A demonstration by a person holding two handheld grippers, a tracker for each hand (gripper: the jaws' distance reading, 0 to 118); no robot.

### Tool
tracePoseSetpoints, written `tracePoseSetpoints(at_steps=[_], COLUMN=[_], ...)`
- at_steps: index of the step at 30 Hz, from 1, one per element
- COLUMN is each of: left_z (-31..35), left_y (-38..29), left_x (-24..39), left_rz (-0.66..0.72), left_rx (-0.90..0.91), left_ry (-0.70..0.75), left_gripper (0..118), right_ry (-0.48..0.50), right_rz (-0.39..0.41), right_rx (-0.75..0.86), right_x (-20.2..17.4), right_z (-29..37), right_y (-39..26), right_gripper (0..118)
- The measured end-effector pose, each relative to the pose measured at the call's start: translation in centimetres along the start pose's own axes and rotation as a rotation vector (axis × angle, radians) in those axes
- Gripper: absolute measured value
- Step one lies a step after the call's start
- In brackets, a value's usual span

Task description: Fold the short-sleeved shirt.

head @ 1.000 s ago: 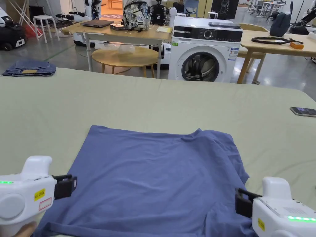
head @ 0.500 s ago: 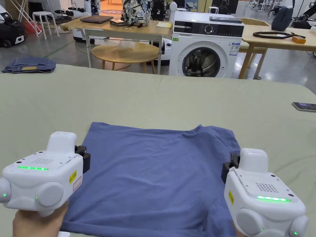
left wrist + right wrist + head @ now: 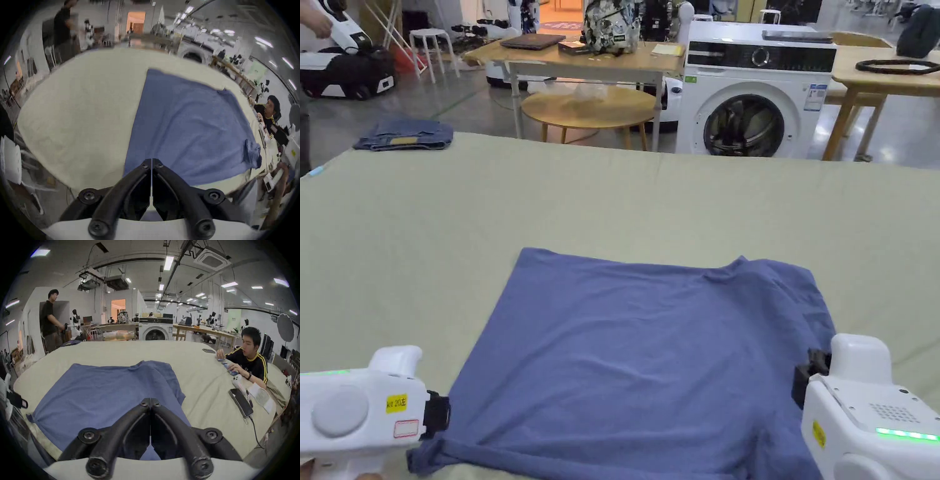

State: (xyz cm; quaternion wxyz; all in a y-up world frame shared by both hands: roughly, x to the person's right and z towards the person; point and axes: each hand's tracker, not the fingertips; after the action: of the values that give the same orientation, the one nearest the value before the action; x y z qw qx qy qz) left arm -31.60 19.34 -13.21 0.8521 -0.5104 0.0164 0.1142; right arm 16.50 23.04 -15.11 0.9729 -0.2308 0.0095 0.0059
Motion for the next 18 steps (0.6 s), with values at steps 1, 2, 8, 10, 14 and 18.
tracePoseSetpoints(at_steps=[1, 2, 8, 10, 14, 18], left_z=[-0.5, -0.8, -2.8, -3.9, -3.9, -4.7], left_y=[-0.2, -0.4, -0.7, -1.1, -2.3, -2.3], left_x=[-0.3, -0.4, -2.2, -2.4, -1.7, -1.5], left_rz=[-0.016, -0.032, 0.055, 0.038, 0.011, -0.040], left_rx=[-0.020, -0.034, -0.052, -0.132, -0.114, -0.123], left_ry=[0.020, 0.048, 0.096, 0.142, 0.146, 0.150], left_gripper=[0, 3, 60, 60, 60, 40], right_ry=[0.003, 0.005, 0.021, 0.020, 0.022, 0.015], right_rz=[-0.002, -0.001, 0.012, 0.026, 0.032, 0.031], right_rx=[-0.003, -0.004, -0.027, -0.034, -0.056, -0.081], right_x=[-0.1, -0.1, -0.5, -0.6, -0.5, 0.0], right_z=[0.0, 0.1, -0.4, -0.5, -0.7, -0.8], right_y=[0.0, 0.0, -0.4, -0.7, -1.3, -1.9], right_gripper=[0, 0, 0, 0, 0, 0])
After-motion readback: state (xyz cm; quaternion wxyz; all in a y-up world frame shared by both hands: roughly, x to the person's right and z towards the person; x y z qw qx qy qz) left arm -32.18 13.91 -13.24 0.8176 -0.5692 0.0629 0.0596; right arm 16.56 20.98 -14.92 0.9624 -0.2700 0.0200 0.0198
